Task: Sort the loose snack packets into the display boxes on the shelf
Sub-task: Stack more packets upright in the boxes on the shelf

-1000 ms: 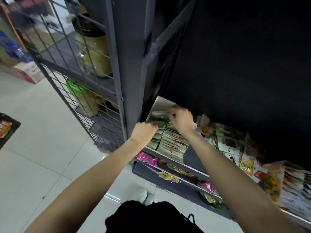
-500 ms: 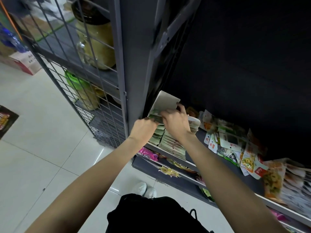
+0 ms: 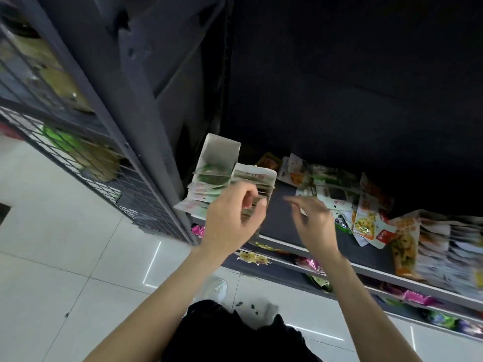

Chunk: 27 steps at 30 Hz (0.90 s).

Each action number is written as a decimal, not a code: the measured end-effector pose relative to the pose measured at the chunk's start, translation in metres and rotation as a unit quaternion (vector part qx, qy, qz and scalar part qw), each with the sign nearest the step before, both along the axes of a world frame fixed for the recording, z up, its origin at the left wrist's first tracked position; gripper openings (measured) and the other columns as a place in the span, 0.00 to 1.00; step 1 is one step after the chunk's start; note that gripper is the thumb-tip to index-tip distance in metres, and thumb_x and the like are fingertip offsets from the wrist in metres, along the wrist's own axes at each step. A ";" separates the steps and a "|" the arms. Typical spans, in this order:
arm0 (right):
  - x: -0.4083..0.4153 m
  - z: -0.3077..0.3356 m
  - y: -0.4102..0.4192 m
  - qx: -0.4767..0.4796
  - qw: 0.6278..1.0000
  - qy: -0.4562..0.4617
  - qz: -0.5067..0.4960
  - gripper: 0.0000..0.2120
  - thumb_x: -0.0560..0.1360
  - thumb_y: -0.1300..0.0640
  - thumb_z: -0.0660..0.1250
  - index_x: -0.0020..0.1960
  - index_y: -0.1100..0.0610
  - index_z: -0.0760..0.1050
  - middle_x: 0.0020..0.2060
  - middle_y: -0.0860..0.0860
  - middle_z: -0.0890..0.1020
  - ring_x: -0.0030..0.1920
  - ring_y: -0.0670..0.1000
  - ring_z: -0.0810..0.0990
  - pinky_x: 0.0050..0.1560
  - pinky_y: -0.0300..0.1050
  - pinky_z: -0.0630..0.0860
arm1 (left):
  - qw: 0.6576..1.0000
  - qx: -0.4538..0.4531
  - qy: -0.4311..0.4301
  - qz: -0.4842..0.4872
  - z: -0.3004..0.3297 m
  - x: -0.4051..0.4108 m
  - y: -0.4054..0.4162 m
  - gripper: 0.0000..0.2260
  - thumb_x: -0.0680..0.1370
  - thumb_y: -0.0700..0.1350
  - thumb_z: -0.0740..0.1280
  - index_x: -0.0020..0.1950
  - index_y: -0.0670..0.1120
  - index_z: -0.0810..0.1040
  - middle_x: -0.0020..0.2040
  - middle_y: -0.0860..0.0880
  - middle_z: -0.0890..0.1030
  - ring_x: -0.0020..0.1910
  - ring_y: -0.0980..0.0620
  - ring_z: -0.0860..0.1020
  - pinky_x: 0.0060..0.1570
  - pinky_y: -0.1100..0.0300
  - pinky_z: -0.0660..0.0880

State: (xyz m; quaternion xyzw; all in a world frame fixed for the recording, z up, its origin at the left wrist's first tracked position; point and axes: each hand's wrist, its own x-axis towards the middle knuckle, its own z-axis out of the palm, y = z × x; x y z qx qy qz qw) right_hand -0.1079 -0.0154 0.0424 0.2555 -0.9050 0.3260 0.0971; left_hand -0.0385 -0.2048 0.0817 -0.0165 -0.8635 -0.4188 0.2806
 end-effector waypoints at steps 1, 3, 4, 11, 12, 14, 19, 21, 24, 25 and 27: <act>-0.002 -0.008 0.024 0.014 0.999 -0.022 -0.024 0.12 0.74 0.68 0.66 0.54 0.57 0.81 0.46 0.51 0.84 0.46 0.50 0.81 0.46 0.46 0.79 | 1.000 0.007 -0.009 -0.029 -0.002 -0.004 0.016 0.05 0.76 0.46 0.63 0.45 0.46 0.73 0.33 0.53 0.72 0.32 0.58 0.70 0.32 0.65 0.69; -0.007 -0.024 0.070 0.037 0.995 -0.064 -0.064 0.13 0.73 0.70 0.65 0.54 0.59 0.81 0.47 0.54 0.84 0.46 0.53 0.82 0.45 0.46 0.80 | 0.995 0.014 -0.068 -0.074 -0.012 -0.014 0.048 0.06 0.75 0.47 0.65 0.50 0.47 0.74 0.37 0.54 0.74 0.36 0.59 0.72 0.35 0.66 0.71; -0.011 -0.031 0.092 0.050 0.992 -0.085 -0.083 0.14 0.73 0.71 0.65 0.55 0.59 0.81 0.48 0.55 0.84 0.46 0.54 0.82 0.45 0.45 0.80 | 0.989 0.020 -0.113 -0.089 -0.019 -0.020 0.064 0.08 0.75 0.46 0.66 0.53 0.47 0.74 0.40 0.54 0.76 0.39 0.59 0.73 0.39 0.66 0.72; -0.044 -0.082 0.193 0.233 0.946 -0.196 -0.110 0.24 0.77 0.60 0.63 0.73 0.54 0.64 0.72 0.59 0.64 0.73 0.61 0.59 0.70 0.57 0.63 | 0.918 0.126 -0.375 -0.028 -0.092 -0.075 0.147 0.22 0.75 0.47 0.69 0.67 0.47 0.69 0.59 0.52 0.76 0.57 0.53 0.75 0.58 0.56 0.72; -0.048 -0.088 0.201 0.261 0.934 -0.217 -0.114 0.26 0.78 0.56 0.62 0.75 0.53 0.60 0.74 0.59 0.58 0.75 0.61 0.53 0.72 0.57 0.57 | 0.909 0.124 -0.398 -0.010 -0.101 -0.083 0.154 0.23 0.75 0.47 0.69 0.68 0.47 0.68 0.61 0.51 0.75 0.58 0.52 0.75 0.59 0.56 0.72; -0.055 -0.100 0.214 0.284 0.921 -0.245 -0.106 0.29 0.79 0.51 0.61 0.76 0.53 0.56 0.76 0.58 0.52 0.75 0.61 0.48 0.74 0.56 0.53 | 0.909 0.071 -0.410 0.018 -0.117 -0.096 0.167 0.22 0.75 0.47 0.69 0.67 0.47 0.69 0.63 0.50 0.75 0.58 0.52 0.76 0.57 0.57 0.72; -0.043 -0.120 0.232 0.280 0.918 -0.279 -0.042 0.28 0.79 0.49 0.59 0.76 0.51 0.54 0.77 0.52 0.47 0.76 0.57 0.49 0.73 0.50 0.58 | 0.906 0.037 -0.421 -0.005 -0.136 -0.105 0.229 0.16 0.76 0.49 0.67 0.63 0.46 0.73 0.57 0.51 0.79 0.51 0.55 0.78 0.51 0.63 0.71; -0.032 -0.119 0.234 0.243 0.931 -0.269 -0.021 0.23 0.79 0.52 0.58 0.74 0.49 0.61 0.77 0.49 0.50 0.75 0.55 0.54 0.69 0.48 0.64 | 0.884 0.052 -0.462 -0.036 -0.144 -0.110 0.258 0.19 0.77 0.52 0.67 0.65 0.46 0.71 0.59 0.49 0.79 0.56 0.52 0.78 0.55 0.60 0.72; -0.024 -0.120 0.239 0.200 0.943 -0.264 -0.023 0.19 0.79 0.55 0.58 0.70 0.54 0.68 0.76 0.47 0.56 0.72 0.53 0.63 0.66 0.46 0.68 | 0.858 0.040 -0.511 -0.025 -0.156 -0.119 0.290 0.23 0.77 0.55 0.66 0.67 0.45 0.68 0.62 0.46 0.77 0.60 0.47 0.76 0.56 0.57 0.72; -0.025 -0.119 0.241 0.193 0.945 -0.263 -0.029 0.19 0.79 0.56 0.58 0.70 0.54 0.67 0.76 0.47 0.58 0.71 0.53 0.66 0.64 0.45 0.69 | 0.855 0.039 -0.518 -0.011 -0.158 -0.122 0.296 0.23 0.77 0.55 0.66 0.67 0.44 0.68 0.62 0.46 0.77 0.60 0.46 0.76 0.56 0.56 0.72; -0.031 -0.116 0.245 0.180 0.948 -0.259 -0.036 0.20 0.79 0.57 0.58 0.71 0.54 0.66 0.74 0.47 0.63 0.66 0.53 0.72 0.59 0.45 0.73 | 0.854 0.028 -0.520 0.013 -0.163 -0.127 0.301 0.20 0.76 0.51 0.68 0.64 0.44 0.70 0.60 0.45 0.78 0.58 0.46 0.77 0.55 0.56 0.72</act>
